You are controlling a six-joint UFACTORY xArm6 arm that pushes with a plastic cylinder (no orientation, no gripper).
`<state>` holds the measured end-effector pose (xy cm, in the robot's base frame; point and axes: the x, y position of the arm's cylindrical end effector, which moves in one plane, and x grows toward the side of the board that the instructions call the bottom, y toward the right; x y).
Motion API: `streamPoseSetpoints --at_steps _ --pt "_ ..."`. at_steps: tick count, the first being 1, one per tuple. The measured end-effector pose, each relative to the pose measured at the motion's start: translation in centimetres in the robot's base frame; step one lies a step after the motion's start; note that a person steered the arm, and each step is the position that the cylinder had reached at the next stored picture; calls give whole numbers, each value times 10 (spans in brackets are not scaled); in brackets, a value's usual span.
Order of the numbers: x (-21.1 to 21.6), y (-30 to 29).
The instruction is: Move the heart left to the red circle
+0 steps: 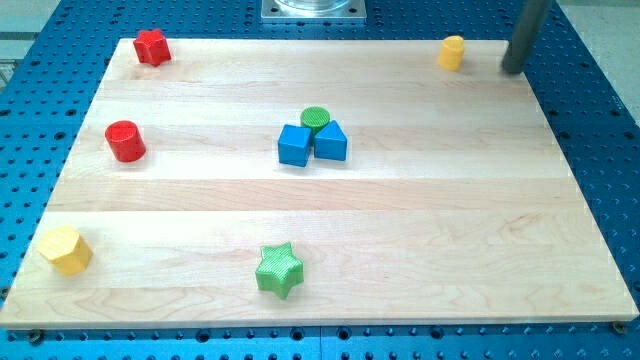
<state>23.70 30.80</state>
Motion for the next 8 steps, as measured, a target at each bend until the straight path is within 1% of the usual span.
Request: streamPoseSetpoints --at_steps 1,3,4,5,6,7,8 --pt "-12 -41" --pt "-4 -212" --pt "53 -344" --pt "101 -464" --pt "91 -446" --pt "59 -448" --pt "74 -494"
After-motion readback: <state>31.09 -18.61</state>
